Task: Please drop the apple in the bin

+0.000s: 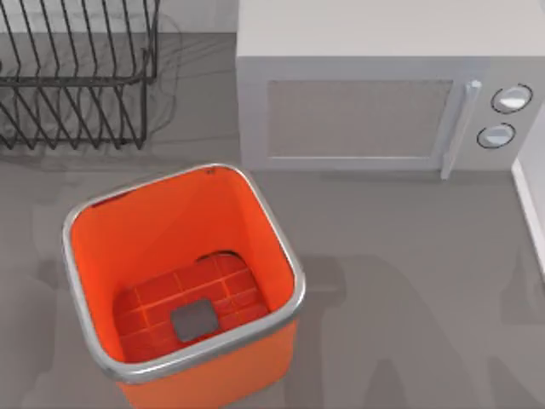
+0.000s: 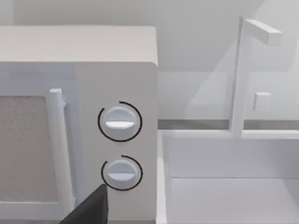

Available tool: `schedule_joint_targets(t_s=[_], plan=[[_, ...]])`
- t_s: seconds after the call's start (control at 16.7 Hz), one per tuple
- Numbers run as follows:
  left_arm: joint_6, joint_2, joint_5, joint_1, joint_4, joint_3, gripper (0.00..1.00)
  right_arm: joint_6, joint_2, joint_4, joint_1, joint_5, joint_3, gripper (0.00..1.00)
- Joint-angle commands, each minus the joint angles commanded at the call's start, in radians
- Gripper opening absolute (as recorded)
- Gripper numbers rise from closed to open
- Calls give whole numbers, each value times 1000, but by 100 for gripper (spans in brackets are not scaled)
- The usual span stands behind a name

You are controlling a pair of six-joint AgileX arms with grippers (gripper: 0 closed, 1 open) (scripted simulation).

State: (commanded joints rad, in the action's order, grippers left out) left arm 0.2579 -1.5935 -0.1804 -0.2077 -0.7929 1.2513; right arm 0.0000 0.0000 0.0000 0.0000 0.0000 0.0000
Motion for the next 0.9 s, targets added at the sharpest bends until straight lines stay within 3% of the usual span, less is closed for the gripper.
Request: schedule_joint_targets(t_s=[0.3,0.72,0.9], plan=[[136,-21,41,163,-99,45,0,0,0,0,0,0,0,100],[490,-43,153,697,-351,116,0,0,0,0,0,0,0,100],[614,-34,198,862,-431,133,0,0,0,0,0,0,0,100]])
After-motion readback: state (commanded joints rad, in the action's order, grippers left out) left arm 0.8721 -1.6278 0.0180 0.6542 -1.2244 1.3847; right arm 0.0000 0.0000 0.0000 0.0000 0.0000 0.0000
